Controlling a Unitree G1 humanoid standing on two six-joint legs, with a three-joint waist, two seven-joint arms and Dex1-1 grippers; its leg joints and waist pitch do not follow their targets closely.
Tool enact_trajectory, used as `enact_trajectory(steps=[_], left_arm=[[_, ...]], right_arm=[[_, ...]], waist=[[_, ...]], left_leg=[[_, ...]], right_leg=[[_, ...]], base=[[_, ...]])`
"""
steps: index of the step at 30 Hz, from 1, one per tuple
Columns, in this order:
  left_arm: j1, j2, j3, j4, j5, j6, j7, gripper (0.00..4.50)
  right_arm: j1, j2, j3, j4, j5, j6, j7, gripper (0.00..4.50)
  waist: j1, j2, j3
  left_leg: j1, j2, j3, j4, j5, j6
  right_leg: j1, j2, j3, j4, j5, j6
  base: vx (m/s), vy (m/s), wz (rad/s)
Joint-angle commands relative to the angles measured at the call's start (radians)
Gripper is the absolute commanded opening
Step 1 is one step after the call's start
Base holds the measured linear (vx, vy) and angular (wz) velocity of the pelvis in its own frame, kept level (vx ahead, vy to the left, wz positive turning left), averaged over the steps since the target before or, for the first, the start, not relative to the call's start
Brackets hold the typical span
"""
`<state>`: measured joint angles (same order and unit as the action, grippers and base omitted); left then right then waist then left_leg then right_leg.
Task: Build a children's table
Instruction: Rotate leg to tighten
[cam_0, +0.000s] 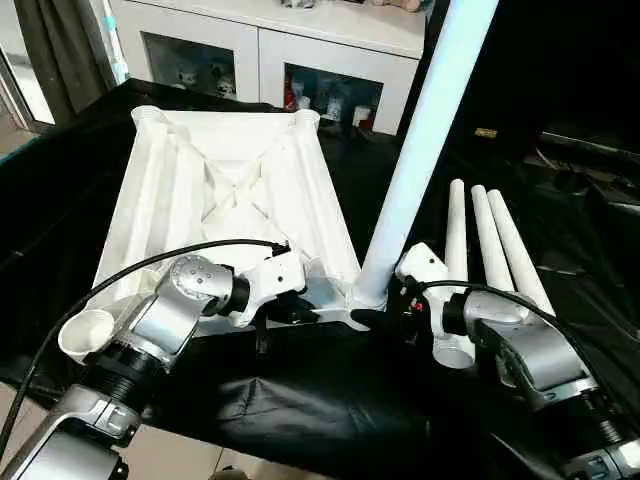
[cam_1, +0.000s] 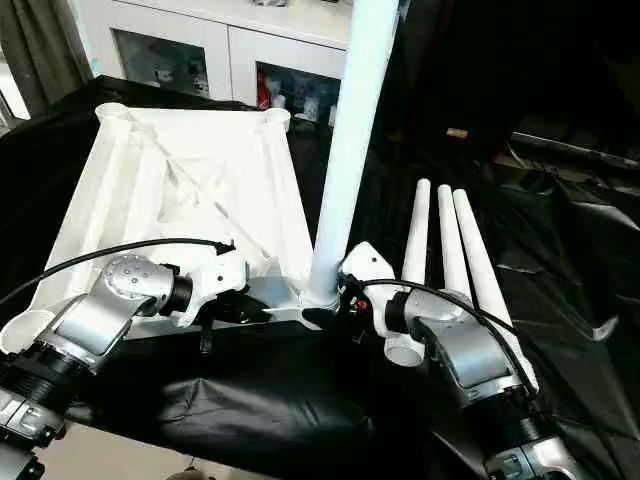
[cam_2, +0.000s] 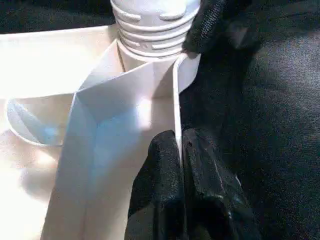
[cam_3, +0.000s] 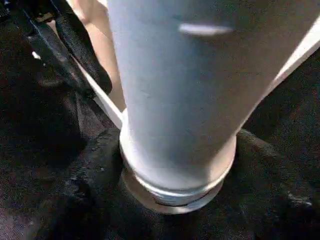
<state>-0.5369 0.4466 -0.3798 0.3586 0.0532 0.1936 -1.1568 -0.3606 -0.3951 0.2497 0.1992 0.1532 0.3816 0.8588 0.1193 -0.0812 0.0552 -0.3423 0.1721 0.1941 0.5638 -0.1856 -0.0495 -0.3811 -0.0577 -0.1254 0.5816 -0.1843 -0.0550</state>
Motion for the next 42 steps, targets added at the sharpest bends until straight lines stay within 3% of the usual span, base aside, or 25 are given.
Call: enact_trajectory(steps=[1,10,13,23,28,33,42], left_arm=[[0.019,-0.003,-0.037,-0.016,0.001,0.001,-0.035,0.00],[0.018,-0.002,-0.040,-0.015,0.002,0.003,-0.041,0.00],[0.018,-0.002,-0.041,-0.016,0.002,0.005,-0.043,0.00],[0.018,0.001,-0.043,-0.017,0.003,0.006,-0.048,0.00],[0.017,0.001,-0.043,-0.015,0.005,0.008,-0.048,0.00],[0.016,0.002,-0.043,-0.012,0.005,0.008,-0.050,0.00],[0.014,0.004,-0.044,-0.007,0.007,0.010,-0.051,0.00]], right_arm=[[0.005,-0.004,-0.004,-0.023,0.008,0.009,0.010,2.93],[0.009,0.004,-0.012,-0.024,0.008,-0.002,-0.002,2.76],[0.005,0.013,-0.022,-0.018,0.028,0.014,0.002,3.48],[-0.006,0.030,-0.031,0.004,0.015,-0.015,-0.025,3.55],[-0.004,0.039,-0.040,0.006,0.028,-0.010,-0.024,3.55],[-0.002,0.040,-0.040,0.005,0.034,-0.005,-0.020,3.02],[0.010,0.048,-0.046,0.010,0.038,0.005,-0.028,2.74]], waist=[[0.004,0.012,-0.056],[0.005,0.011,-0.059],[0.004,0.010,-0.059],[0.005,0.013,-0.062],[0.006,0.013,-0.058],[0.008,0.013,-0.060],[0.009,0.014,-0.059]], left_leg=[[0.008,0.084,-0.038,-0.056,-0.126,0.039],[0.007,0.082,-0.039,-0.055,-0.136,0.030],[0.006,0.081,-0.039,-0.054,-0.130,0.031],[0.007,0.081,-0.038,-0.052,-0.132,0.024],[0.007,0.081,-0.039,-0.053,-0.156,0.019],[0.009,0.081,-0.040,-0.052,-0.158,0.015],[0.007,0.080,-0.039,-0.052,-0.154,0.015]], right_leg=[[0.050,-0.125,0.084,-0.059,-0.173,-0.129],[0.052,-0.126,0.084,-0.060,-0.198,-0.121],[0.053,-0.125,0.083,-0.058,-0.189,-0.122],[0.053,-0.126,0.084,-0.056,-0.181,-0.126],[0.051,-0.126,0.084,-0.061,-0.236,-0.114],[0.050,-0.126,0.086,-0.058,-0.226,-0.118],[0.051,-0.125,0.085,-0.056,-0.210,-0.123]], base=[[0.000,0.000,0.00],[0.000,0.000,0.00],[0.000,0.000,0.00],[0.000,0.000,0.00],[0.000,0.000,0.00],[0.000,0.000,0.00],[0.000,0.000,0.00]])
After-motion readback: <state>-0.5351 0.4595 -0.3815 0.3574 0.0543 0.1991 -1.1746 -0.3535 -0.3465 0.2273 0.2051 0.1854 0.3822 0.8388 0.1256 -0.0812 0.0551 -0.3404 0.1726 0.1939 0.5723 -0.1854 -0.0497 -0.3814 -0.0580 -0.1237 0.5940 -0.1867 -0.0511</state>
